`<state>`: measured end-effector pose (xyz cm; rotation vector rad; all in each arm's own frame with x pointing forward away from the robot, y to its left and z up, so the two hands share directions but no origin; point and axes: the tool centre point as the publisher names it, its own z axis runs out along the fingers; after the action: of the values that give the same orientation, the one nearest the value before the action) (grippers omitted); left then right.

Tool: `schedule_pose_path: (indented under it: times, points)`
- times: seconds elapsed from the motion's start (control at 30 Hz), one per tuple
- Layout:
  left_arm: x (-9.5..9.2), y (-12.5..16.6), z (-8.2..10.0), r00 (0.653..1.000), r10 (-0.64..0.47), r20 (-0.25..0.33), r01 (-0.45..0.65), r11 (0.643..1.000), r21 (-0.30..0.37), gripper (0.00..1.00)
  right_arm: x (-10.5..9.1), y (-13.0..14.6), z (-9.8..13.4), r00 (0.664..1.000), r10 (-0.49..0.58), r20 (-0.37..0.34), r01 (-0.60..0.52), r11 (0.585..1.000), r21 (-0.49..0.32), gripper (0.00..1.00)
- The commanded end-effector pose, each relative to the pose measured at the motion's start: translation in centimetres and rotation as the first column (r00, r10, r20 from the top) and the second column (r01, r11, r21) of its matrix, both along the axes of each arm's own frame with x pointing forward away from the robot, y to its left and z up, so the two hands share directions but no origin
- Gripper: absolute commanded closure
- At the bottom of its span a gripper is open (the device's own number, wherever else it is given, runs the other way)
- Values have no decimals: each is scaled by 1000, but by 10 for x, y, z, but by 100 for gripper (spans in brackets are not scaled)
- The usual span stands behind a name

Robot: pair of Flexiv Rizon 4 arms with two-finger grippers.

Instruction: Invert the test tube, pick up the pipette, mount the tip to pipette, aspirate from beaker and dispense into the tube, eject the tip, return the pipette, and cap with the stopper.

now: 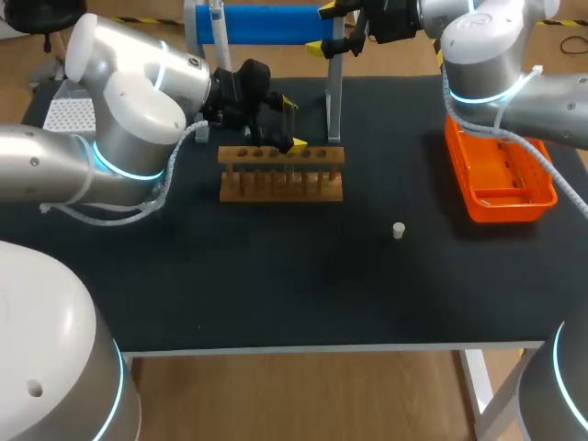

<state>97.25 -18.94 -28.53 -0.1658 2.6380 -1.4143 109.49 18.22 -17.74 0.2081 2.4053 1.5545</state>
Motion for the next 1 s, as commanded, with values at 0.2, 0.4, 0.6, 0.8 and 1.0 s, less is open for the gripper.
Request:
schedule_pose_path:
  times: [0.2,0.4,0.6,0.8,1.0]
  points:
    - [3,-10,-9,1000,-29,0,29,1000,3,0,1,-1,0,1000,2,-2,-2,1000,-1,0]
    - [2,-12,-14,999,-53,-5,53,999,4,0,1,-1,0,1000,2,-2,-2,1000,-1,0]
    - [3,-15,-16,998,-67,-6,67,998,-2,0,1,-1,0,1000,2,-2,-2,1000,-1,0]
    - [6,-15,-17,997,-72,-4,72,997,-6,0,1,-1,0,1000,2,-2,-2,1000,-1,0]
    - [10,-13,-17,997,-72,1,72,997,-8,0,1,-1,0,1000,2,-2,-2,1000,-1,0]
